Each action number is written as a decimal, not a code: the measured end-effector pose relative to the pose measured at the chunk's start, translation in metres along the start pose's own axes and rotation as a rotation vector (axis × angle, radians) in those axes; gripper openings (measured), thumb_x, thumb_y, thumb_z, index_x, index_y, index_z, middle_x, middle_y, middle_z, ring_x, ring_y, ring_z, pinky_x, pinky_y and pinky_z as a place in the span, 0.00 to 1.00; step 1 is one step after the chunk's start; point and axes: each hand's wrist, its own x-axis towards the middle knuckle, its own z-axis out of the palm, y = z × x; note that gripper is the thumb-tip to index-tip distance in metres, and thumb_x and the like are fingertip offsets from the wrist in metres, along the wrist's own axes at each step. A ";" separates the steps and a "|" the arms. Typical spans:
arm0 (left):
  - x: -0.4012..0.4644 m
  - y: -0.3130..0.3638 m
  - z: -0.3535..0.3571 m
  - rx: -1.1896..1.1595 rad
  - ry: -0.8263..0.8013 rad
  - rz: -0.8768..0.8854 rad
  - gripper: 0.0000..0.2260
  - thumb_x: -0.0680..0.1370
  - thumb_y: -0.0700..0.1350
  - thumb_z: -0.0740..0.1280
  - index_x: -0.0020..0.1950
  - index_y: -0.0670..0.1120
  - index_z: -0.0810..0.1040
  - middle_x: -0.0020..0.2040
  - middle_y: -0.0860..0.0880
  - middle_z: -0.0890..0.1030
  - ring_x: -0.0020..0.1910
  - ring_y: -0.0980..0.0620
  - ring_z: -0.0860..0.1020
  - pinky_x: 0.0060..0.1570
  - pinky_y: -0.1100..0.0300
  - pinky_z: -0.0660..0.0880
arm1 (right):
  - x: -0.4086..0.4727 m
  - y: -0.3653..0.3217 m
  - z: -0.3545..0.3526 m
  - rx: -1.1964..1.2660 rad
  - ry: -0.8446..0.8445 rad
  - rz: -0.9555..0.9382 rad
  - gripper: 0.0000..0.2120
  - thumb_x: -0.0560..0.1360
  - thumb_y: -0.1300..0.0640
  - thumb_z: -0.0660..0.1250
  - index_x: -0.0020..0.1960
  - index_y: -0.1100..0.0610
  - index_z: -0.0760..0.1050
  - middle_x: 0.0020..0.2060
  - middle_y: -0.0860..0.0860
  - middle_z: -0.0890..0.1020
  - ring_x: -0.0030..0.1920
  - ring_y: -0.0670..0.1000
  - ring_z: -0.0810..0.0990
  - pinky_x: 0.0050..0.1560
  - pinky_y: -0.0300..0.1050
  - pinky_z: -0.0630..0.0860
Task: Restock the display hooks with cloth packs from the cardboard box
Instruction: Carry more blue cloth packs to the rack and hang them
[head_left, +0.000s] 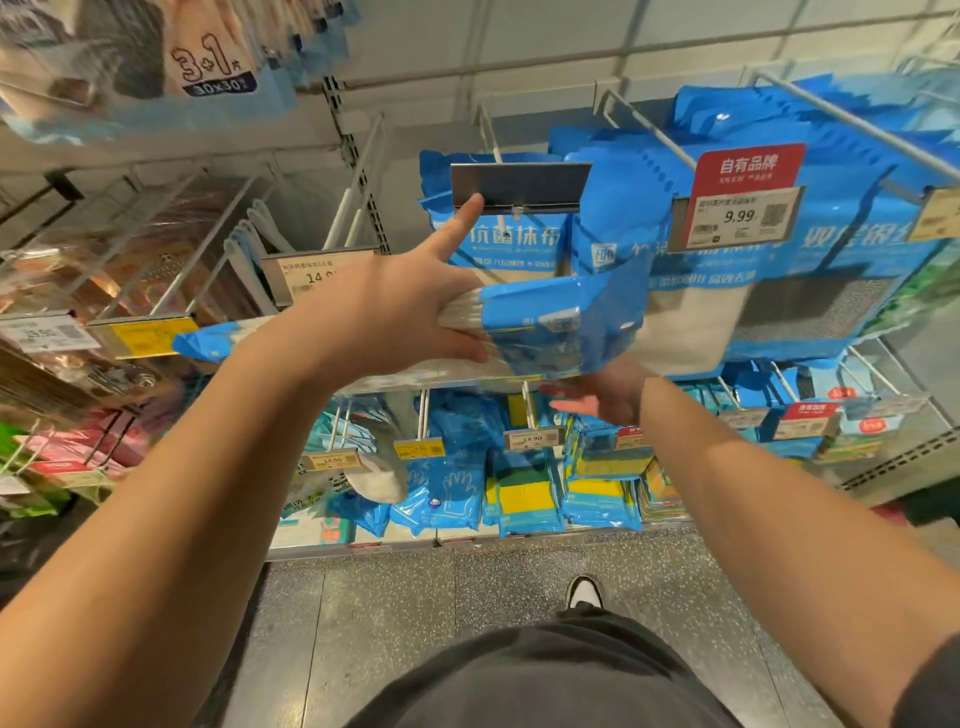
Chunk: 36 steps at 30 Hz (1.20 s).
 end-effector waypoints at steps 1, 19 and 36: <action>0.000 0.000 0.001 -0.023 0.002 -0.008 0.14 0.72 0.67 0.69 0.48 0.60 0.74 0.79 0.66 0.36 0.46 0.41 0.81 0.47 0.51 0.76 | -0.008 0.009 0.000 0.059 -0.033 -0.011 0.16 0.80 0.69 0.61 0.66 0.59 0.73 0.60 0.56 0.81 0.56 0.54 0.82 0.59 0.51 0.79; 0.010 -0.006 0.042 -0.460 0.308 0.146 0.53 0.61 0.84 0.56 0.71 0.46 0.74 0.82 0.48 0.52 0.76 0.41 0.59 0.73 0.48 0.59 | -0.091 0.014 0.016 0.349 0.046 -0.548 0.36 0.53 0.42 0.84 0.55 0.53 0.77 0.52 0.49 0.85 0.58 0.51 0.82 0.64 0.50 0.76; 0.008 0.006 0.048 -0.500 0.445 0.022 0.40 0.74 0.53 0.76 0.81 0.50 0.58 0.81 0.54 0.57 0.80 0.48 0.54 0.76 0.42 0.57 | -0.046 -0.011 0.031 0.011 0.044 -0.468 0.15 0.75 0.61 0.72 0.58 0.49 0.76 0.55 0.49 0.84 0.59 0.52 0.81 0.66 0.52 0.74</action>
